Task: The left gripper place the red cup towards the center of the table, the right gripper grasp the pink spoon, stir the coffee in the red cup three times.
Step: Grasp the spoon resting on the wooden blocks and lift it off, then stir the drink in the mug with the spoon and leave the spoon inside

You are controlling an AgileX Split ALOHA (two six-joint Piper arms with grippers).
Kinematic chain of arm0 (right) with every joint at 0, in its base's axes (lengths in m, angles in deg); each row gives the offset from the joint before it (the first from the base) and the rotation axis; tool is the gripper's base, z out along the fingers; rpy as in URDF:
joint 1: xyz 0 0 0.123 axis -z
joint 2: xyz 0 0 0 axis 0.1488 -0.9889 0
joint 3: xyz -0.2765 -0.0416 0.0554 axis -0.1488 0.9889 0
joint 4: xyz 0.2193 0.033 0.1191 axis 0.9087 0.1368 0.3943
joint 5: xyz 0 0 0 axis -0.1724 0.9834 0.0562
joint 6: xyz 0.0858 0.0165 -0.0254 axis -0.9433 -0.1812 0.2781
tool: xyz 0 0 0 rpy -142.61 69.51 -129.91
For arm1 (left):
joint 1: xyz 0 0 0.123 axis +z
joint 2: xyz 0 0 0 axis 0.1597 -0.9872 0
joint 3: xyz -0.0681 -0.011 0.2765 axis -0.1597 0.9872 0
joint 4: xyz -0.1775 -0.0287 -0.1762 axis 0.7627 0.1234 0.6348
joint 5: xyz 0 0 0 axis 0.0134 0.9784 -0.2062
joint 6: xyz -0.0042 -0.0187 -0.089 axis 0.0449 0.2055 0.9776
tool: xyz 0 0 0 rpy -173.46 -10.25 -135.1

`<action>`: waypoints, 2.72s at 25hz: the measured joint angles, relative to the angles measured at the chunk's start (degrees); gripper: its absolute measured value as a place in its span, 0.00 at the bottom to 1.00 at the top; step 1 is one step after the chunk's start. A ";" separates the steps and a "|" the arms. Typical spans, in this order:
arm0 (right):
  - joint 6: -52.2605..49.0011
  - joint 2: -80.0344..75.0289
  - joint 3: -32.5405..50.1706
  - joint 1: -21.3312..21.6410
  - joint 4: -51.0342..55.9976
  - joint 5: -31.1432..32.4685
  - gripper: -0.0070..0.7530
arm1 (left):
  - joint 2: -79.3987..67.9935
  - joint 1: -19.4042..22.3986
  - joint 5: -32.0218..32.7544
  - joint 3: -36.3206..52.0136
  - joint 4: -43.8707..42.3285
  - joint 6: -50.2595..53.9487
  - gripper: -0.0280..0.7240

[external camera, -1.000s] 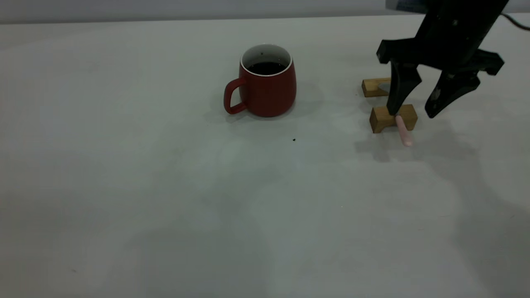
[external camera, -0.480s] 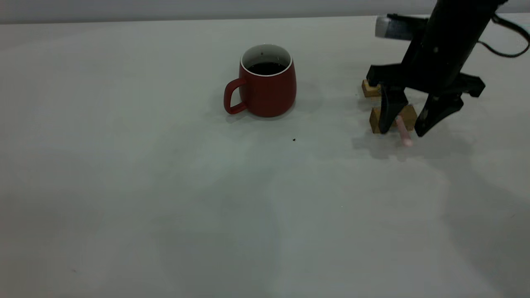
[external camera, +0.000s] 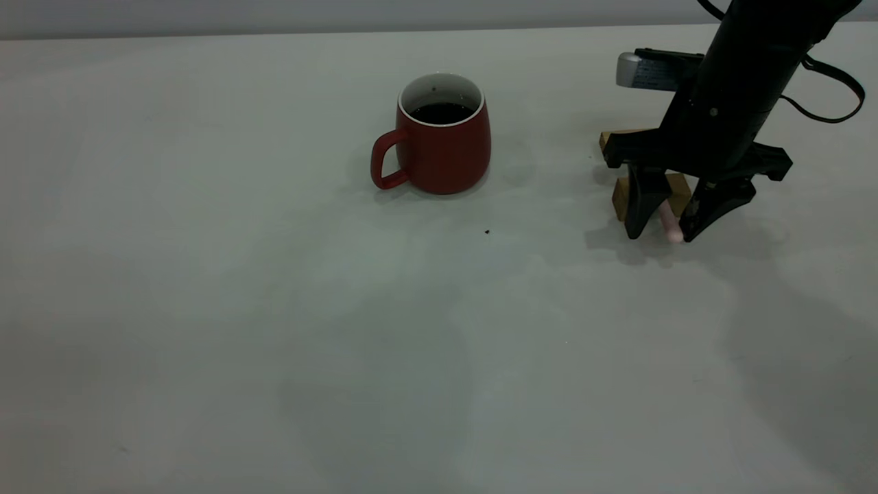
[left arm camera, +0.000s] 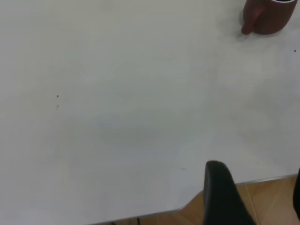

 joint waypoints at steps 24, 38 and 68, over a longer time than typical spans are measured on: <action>0.96 3.81 -13.38 -9.12 45.31 26.55 0.19 | 0.00 0.00 0.00 0.00 0.00 0.00 0.63; -25.19 2.45 -13.83 -10.07 80.62 26.40 0.19 | 0.00 0.00 0.00 0.00 0.00 0.00 0.63; -36.41 -16.52 -29.88 -5.52 81.33 26.78 0.19 | 0.00 0.00 0.00 0.00 0.00 0.00 0.63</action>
